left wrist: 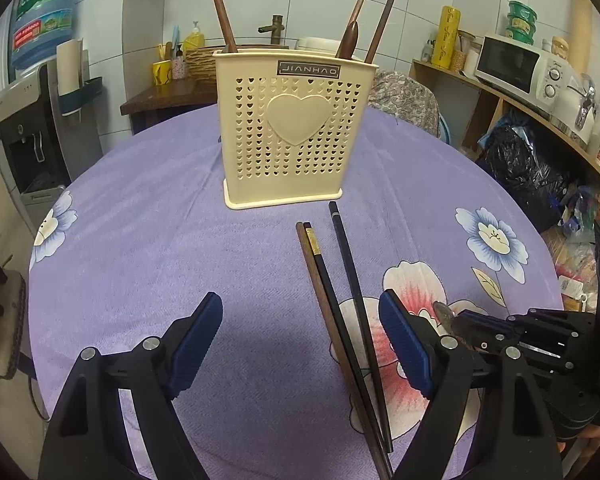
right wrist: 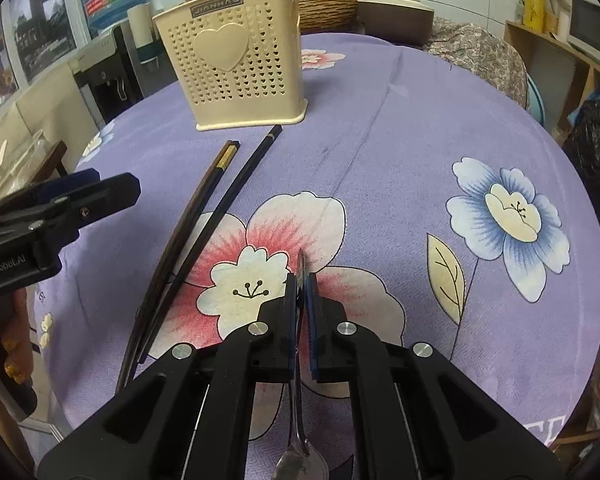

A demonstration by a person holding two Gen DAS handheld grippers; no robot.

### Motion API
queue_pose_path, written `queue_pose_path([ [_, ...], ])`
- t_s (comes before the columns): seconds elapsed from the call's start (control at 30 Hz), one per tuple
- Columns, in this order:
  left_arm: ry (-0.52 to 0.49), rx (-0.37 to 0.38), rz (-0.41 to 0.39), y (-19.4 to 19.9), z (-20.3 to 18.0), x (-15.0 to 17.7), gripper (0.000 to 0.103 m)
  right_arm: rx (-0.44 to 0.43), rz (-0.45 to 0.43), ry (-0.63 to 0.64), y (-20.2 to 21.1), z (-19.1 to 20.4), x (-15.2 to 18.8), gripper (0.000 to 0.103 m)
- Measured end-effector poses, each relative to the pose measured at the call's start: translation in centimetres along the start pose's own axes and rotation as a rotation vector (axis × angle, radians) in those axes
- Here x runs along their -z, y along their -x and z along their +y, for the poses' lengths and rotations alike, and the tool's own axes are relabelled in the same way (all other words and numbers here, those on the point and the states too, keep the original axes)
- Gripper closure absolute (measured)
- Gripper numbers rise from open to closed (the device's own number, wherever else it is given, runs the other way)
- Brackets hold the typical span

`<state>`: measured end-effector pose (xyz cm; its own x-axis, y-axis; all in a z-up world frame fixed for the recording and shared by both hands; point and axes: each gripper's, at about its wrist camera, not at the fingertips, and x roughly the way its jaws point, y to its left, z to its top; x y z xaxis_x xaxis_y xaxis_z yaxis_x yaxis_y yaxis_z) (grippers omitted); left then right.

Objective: Organize utensils
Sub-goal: 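Lower the left gripper onto the black chopstick and close on it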

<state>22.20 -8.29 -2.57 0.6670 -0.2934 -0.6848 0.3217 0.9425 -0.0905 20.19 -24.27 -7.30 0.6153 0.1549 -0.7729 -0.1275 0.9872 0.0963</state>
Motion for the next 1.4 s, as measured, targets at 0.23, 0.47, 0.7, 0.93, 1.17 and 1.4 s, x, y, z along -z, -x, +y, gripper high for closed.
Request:
queue_pose_path([
  [0.23,-0.003,-0.001,0.004,-0.2,-0.1,-0.1,0.024,-0.059,0.059,0.0,-1.2,-0.1,-0.3,0.098],
  [0.47,-0.023,-0.004,0.028,-0.9,-0.1,-0.3,0.028,-0.044,0.047,-0.005,-1.2,-0.2,-0.4,0.098],
  [0.7,-0.041,0.093,0.085,-3.2,-1.5,-2.2,0.046,-0.065,-0.074,-0.106,2.3,-2.7,-0.5,0.098],
  [0.93,-0.096,0.086,0.173,-8.8,-3.9,-6.4,0.063,-0.066,-0.148,-0.135,5.1,-3.5,-0.5,0.098],
  [1.17,-0.094,0.014,0.2,-11.9,-4.8,-7.1,0.067,-0.071,-0.152,-0.147,5.4,-3.9,-0.3,0.098],
  [1.4,-0.081,0.003,0.207,-12.7,-4.9,-6.7,0.072,-0.078,-0.161,-0.154,5.5,-4.1,-0.3,0.098],
])
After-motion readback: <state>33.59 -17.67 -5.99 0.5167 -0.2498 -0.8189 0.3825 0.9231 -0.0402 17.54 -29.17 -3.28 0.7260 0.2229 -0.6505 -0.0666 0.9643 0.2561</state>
